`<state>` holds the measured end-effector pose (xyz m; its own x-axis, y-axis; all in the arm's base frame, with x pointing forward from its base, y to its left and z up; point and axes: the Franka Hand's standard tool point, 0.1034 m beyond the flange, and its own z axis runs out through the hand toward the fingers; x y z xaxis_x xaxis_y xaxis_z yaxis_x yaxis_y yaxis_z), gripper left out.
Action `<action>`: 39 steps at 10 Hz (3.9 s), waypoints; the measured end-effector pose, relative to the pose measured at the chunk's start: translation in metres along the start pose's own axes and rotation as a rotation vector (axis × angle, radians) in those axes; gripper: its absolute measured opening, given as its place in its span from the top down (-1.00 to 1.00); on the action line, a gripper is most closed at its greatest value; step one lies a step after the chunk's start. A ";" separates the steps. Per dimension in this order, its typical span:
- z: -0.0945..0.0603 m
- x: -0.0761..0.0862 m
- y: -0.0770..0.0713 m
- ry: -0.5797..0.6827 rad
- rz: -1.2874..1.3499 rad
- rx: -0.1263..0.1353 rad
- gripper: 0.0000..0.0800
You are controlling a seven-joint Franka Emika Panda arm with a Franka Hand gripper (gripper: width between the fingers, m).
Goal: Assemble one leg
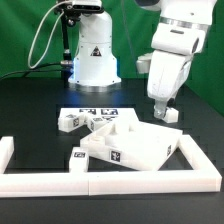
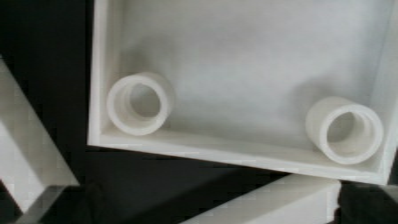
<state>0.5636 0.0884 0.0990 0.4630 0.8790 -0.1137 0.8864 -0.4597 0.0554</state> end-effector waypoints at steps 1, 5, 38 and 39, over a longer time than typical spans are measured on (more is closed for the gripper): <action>0.000 0.000 0.000 0.000 0.000 0.000 -0.62; 0.000 0.000 0.000 0.000 0.001 0.001 -0.62; 0.110 -0.136 0.087 0.097 0.958 0.047 0.30; 0.110 -0.145 0.086 0.099 0.922 0.042 0.29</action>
Offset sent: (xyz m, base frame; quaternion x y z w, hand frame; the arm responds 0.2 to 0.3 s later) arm 0.0000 0.0000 0.0000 0.0000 0.0000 0.0000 1.0000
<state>0.5723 -0.0926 0.0110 0.9846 0.1696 0.0426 0.1677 -0.9848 0.0457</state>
